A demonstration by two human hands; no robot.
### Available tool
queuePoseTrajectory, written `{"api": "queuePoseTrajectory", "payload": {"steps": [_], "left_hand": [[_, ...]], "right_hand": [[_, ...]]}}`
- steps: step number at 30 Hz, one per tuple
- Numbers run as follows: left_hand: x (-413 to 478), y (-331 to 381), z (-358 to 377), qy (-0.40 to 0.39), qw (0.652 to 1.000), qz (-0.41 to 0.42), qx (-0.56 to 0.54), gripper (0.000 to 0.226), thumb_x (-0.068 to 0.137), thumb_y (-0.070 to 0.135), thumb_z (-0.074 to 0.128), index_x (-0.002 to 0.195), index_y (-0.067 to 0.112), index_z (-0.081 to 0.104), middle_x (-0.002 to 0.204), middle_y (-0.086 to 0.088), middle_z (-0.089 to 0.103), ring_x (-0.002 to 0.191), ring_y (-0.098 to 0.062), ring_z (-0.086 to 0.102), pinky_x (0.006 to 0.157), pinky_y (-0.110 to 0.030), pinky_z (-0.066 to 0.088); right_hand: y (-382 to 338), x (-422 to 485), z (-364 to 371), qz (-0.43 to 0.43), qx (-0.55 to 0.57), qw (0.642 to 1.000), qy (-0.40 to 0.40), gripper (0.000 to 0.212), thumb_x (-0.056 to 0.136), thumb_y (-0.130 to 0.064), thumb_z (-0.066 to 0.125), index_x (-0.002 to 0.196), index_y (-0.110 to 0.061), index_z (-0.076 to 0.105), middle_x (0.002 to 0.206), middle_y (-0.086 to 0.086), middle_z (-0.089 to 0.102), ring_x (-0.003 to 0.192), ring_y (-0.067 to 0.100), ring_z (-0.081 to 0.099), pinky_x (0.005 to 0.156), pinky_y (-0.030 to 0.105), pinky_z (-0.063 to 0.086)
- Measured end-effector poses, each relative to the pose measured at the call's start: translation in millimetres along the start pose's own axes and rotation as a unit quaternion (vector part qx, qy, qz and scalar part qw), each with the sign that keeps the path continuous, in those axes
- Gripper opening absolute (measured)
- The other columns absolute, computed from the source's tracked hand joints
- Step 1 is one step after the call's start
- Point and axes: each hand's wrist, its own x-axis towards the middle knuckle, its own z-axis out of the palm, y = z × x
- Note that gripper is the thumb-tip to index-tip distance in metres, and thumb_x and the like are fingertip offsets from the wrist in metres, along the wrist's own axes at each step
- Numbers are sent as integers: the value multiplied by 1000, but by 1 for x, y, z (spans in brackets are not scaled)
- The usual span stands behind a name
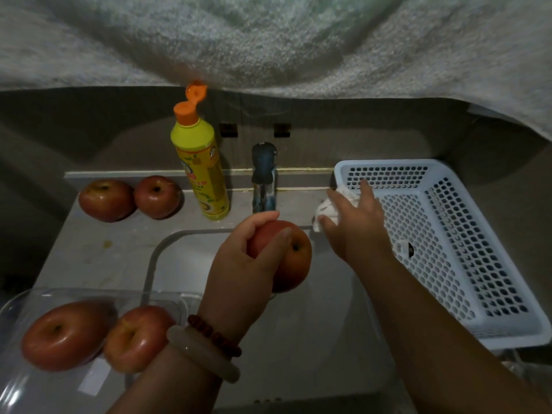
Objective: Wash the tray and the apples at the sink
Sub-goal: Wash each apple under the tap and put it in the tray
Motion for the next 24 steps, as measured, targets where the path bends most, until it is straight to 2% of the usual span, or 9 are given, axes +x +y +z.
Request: {"api": "queuePoseTrajectory", "payload": {"steps": [5,10,13,15,17,19,20,22,24], "left_hand": [[2,3,1,-6,1000,-4,-7,21,86,38,59,100,50,49,104,28,41,92,-4,48,55,-9,42],[2,0,1,14,1000,-5,-4,29,86,40,59,113,44,52,114,17,45,95,-7,49,61,-16,43],[1,0,-3,24,1000,-1,-6,31,86,40,58,117,42,52,120,12,47,97,-8,51,61,-16,43],[-1,0,-7,32,999,16,-6,29,87,39,57,116,42,52,119,13,48,99,-8,52,62,-15,43],[-3,1,-13,27,999,30,-2,22,88,39,57,108,46,52,112,20,48,98,-6,52,61,-13,46],[-7,1,-20,12,999,35,-8,18,88,41,58,103,49,52,108,23,48,96,-5,53,56,-11,50],[-9,0,-24,4,999,32,-23,19,87,46,60,104,49,53,110,22,50,96,-5,55,58,-11,51],[-14,-1,-33,-5,998,37,-45,37,78,56,59,113,45,55,117,15,55,101,-9,58,70,-21,57],[-21,-7,-43,-9,998,30,-62,50,70,58,54,117,42,56,120,12,56,106,-12,58,81,-34,58]], "right_hand": [[-6,-3,-1,-14,0,1000,7,69,90,-54,54,149,-47,19,161,-3,-14,147,34,3,115,52,22],[-16,-13,-11,-25,-50,998,39,70,89,-58,51,150,-41,21,163,2,-6,148,35,-4,116,57,12],[-23,-30,-14,-104,37,977,182,57,87,-51,47,137,-23,52,156,12,28,143,36,25,110,60,30],[-32,-46,-21,-164,160,943,240,53,86,-49,44,126,-19,60,144,9,46,134,23,41,103,39,43],[-41,-65,-32,-207,299,922,136,50,84,-55,45,128,-33,55,138,-8,48,126,2,44,94,14,40],[-47,-82,-37,-243,403,881,-44,55,77,-60,56,130,-52,44,137,-22,43,123,-7,44,87,9,45],[-51,-89,-35,-263,399,872,-106,65,73,-60,63,133,-56,39,139,-24,40,124,-7,43,87,12,48],[-54,-98,-23,-310,349,873,-139,84,68,-54,75,139,-55,31,141,-27,34,126,-6,41,91,18,51],[-60,-105,-13,-330,329,872,-148,90,67,-46,82,138,-57,27,137,-38,28,126,-10,38,92,15,49]]}}
